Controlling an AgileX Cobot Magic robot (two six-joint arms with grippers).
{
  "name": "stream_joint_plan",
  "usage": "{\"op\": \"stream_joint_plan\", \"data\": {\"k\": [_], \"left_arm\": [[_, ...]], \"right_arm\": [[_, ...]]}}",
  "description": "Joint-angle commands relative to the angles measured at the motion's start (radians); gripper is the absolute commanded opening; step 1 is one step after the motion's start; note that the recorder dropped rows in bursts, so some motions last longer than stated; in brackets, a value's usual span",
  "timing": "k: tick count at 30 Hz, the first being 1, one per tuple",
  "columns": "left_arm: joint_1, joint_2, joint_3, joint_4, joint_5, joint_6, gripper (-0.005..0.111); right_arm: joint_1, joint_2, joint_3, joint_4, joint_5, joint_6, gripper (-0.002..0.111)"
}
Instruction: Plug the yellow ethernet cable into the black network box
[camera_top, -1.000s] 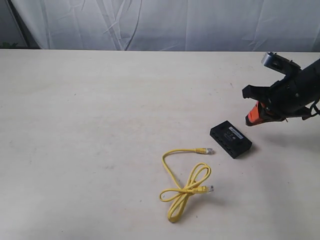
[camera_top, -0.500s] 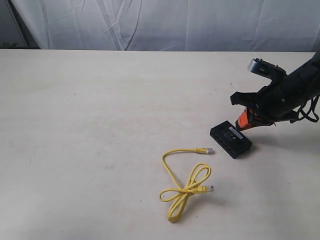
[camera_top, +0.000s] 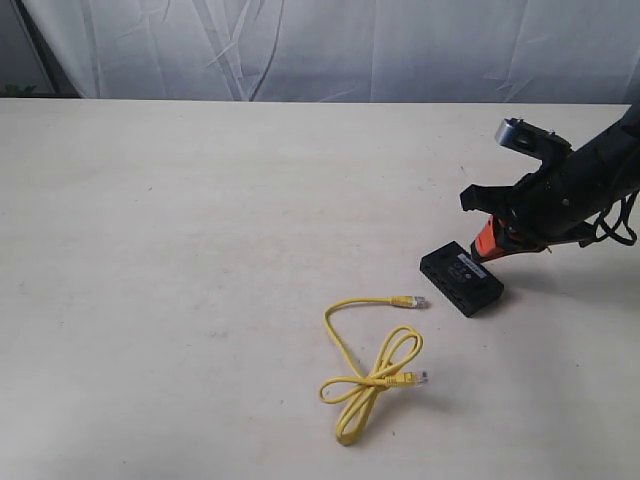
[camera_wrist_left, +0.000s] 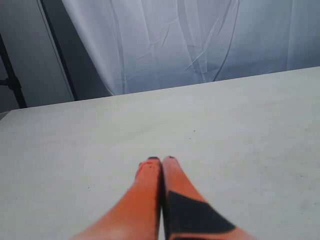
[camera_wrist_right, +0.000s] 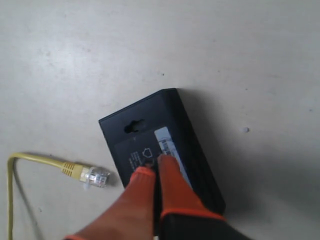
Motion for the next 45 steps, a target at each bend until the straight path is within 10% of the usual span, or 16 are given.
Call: {"op": "stream_joint_plan", "data": {"k": [1,20,45], "left_arm": [[0.002,-0.006,0.005,0.0,-0.011,-0.001,0.0],[0.002,-0.006,0.005,0.02,-0.363,-0.001,0.0],[0.002,-0.006,0.005,-0.138,-0.388,-0.009,0.0]], "right_arm": [[0.003,0.0,0.003,-0.002,-0.009,-0.005,-0.001],[0.003,0.0,0.003,0.0,-0.011,-0.005,-0.001],[0.003,0.0,0.003,0.0,-0.014,-0.005,-0.001]]}}
